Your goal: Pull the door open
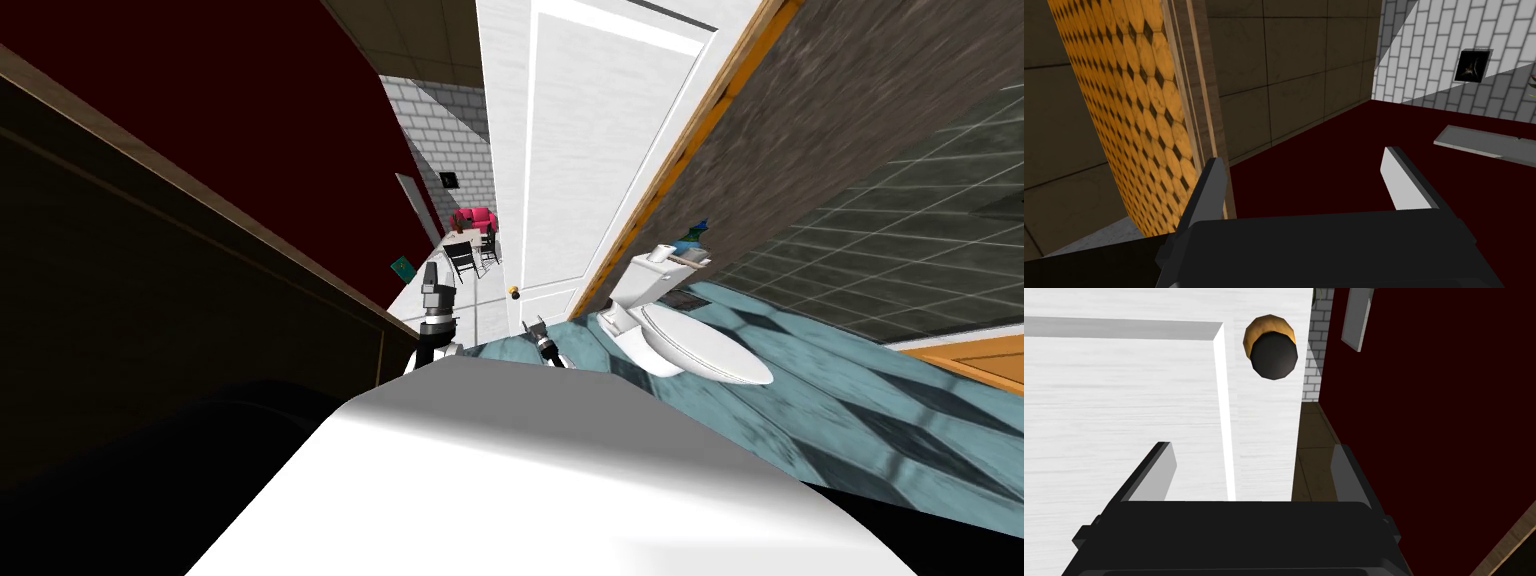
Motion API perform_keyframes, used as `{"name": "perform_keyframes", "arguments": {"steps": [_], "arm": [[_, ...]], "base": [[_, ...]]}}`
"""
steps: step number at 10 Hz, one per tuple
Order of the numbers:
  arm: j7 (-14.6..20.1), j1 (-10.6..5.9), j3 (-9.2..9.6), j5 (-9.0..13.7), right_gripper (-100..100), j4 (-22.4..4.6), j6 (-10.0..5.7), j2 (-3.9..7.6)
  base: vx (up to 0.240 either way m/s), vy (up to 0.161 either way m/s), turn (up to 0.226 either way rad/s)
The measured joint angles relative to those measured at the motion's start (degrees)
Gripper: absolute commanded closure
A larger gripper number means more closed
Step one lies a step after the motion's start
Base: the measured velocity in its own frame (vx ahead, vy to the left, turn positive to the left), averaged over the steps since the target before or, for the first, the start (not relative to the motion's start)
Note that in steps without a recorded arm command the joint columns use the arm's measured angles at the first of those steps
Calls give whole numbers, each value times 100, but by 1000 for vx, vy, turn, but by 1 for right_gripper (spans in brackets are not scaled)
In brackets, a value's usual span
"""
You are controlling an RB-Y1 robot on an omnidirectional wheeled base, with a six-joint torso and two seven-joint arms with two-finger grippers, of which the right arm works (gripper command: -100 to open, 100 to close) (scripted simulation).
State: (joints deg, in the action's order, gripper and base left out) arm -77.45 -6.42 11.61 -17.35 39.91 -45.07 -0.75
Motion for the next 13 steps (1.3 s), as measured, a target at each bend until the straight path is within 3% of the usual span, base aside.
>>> {"name": "perform_keyframes", "arguments": {"steps": [3, 4, 5, 11, 13], "arm": [[31, 65, -10, -8, -100, 36, 67, 229], [34, -32, -50, 12, -100, -124, 40, 303], [27, -61, -78, 24, -100, -212, 12, 377], [-125, 64, -89, 48, -100, 17, 50, 48], [-194, -45, -132, 76, -100, -181, -65, -69]], "base": [[-174, -95, 210], [-182, -91, 167], [-71, -24, -208], [160, 117, -172], [67, 30, 101]]}}
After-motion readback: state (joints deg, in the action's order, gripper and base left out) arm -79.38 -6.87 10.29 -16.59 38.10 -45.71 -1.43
